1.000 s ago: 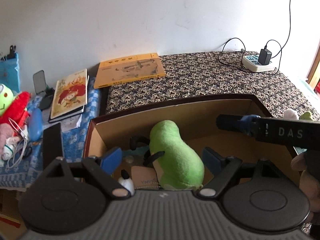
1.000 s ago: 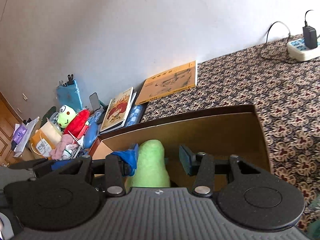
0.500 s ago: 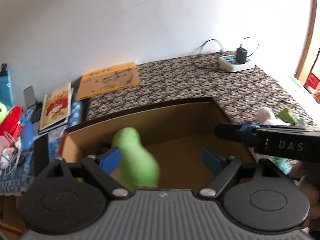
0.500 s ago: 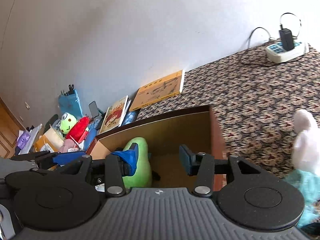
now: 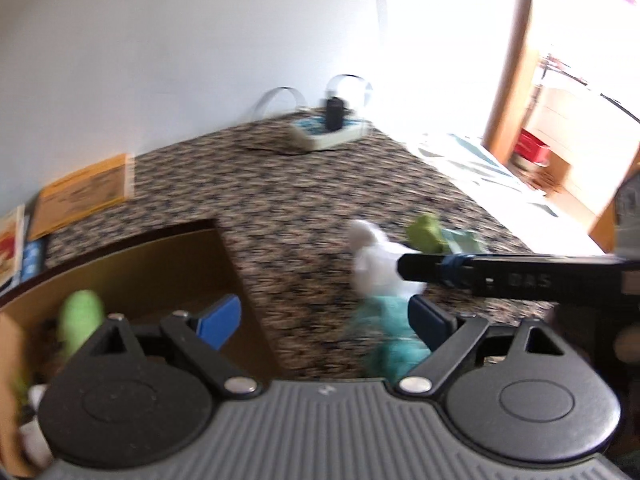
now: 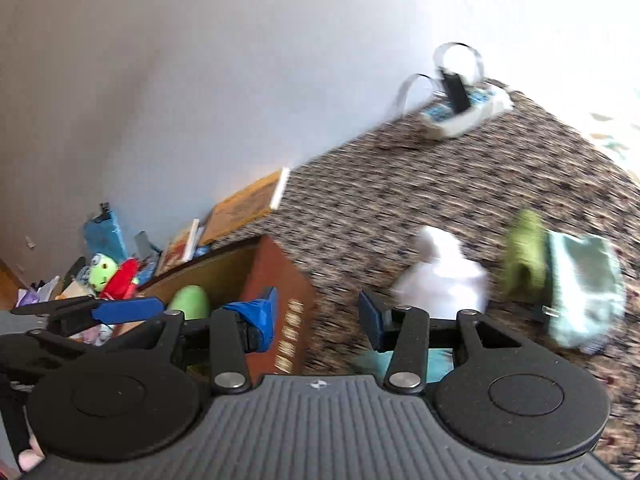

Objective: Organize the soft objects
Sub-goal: 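Move the left gripper back to the pile toward the dark green cloth, then grasp the dark green cloth with the right gripper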

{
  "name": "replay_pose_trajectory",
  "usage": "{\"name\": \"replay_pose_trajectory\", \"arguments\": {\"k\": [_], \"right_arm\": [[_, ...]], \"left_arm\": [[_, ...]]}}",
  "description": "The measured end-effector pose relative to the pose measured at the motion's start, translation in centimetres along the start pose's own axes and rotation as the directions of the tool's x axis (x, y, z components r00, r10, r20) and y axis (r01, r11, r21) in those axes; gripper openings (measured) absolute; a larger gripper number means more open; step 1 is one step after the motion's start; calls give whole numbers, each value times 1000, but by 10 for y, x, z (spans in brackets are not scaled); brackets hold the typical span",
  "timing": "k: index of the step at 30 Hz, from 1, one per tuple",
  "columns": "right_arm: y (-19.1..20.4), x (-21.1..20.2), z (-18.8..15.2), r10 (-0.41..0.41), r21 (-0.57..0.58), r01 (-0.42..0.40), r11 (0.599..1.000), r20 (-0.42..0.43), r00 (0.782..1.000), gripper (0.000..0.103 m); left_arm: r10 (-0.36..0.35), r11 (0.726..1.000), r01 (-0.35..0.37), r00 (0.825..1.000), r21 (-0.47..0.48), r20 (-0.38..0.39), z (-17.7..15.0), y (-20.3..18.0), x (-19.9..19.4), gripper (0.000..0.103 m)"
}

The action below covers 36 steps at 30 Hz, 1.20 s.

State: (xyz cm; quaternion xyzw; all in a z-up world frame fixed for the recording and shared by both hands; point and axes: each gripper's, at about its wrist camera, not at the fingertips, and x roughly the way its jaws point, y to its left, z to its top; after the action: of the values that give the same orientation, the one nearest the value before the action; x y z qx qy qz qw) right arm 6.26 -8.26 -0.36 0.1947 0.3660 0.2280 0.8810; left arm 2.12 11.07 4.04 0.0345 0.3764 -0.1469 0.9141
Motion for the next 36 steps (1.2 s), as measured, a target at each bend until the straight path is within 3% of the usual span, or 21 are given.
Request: {"name": "replay_pose_trajectory", "arguments": {"k": [4, 8, 11, 14, 16, 18, 19, 23, 26, 29, 33, 36], "right_arm": [[-36, -3, -8, -21, 64, 26, 998, -89, 996, 30], [-65, -2, -19, -15, 102, 33, 994, -175, 984, 30], [-76, -2, -29, 7, 106, 18, 994, -239, 971, 30], [-79, -2, -37, 3, 39, 8, 999, -275, 961, 30], [-78, -1, -43, -2, -14, -3, 1000, -292, 956, 28], [-80, 2, -47, -2, -47, -13, 999, -312, 950, 27], [-86, 5, -46, 2, -56, -21, 998, -319, 948, 27], [-87, 12, -48, 3, -95, -37, 995, -339, 941, 25], [-82, 17, -49, -12, -156, -45, 987, -348, 937, 21], [-75, 20, -51, -37, -209, -39, 977, -346, 937, 14], [-76, 20, -52, -43, -217, -34, 976, -341, 939, 0], [-79, 18, -52, -45, -198, -23, 980, -328, 944, 0]], "left_arm": [[-63, 996, 65, 997, 64, -38, -5, -37, 20, 92], [-111, 987, 125, 985, 106, -131, -20, -61, 50, 92], [-124, 987, 144, 965, 68, -230, -34, -67, 77, 92], [-147, 988, 156, 942, 6, -301, -48, -66, 95, 92], [-161, 987, 161, 929, -29, -332, -55, -66, 105, 85], [-172, 985, 165, 915, -52, -366, -60, -68, 113, 63], [-170, 985, 160, 909, -58, -381, -61, -68, 117, 60], [-164, 986, 143, 901, -82, -402, -66, -68, 124, 41], [-159, 986, 129, 903, -102, -400, -68, -66, 126, 7], [-167, 984, 133, 905, -115, -391, -68, -64, 125, 5], [-184, 982, 160, 921, -99, -343, -64, -70, 116, 4], [-195, 980, 176, 930, -89, -313, -59, -74, 111, 4]]}}
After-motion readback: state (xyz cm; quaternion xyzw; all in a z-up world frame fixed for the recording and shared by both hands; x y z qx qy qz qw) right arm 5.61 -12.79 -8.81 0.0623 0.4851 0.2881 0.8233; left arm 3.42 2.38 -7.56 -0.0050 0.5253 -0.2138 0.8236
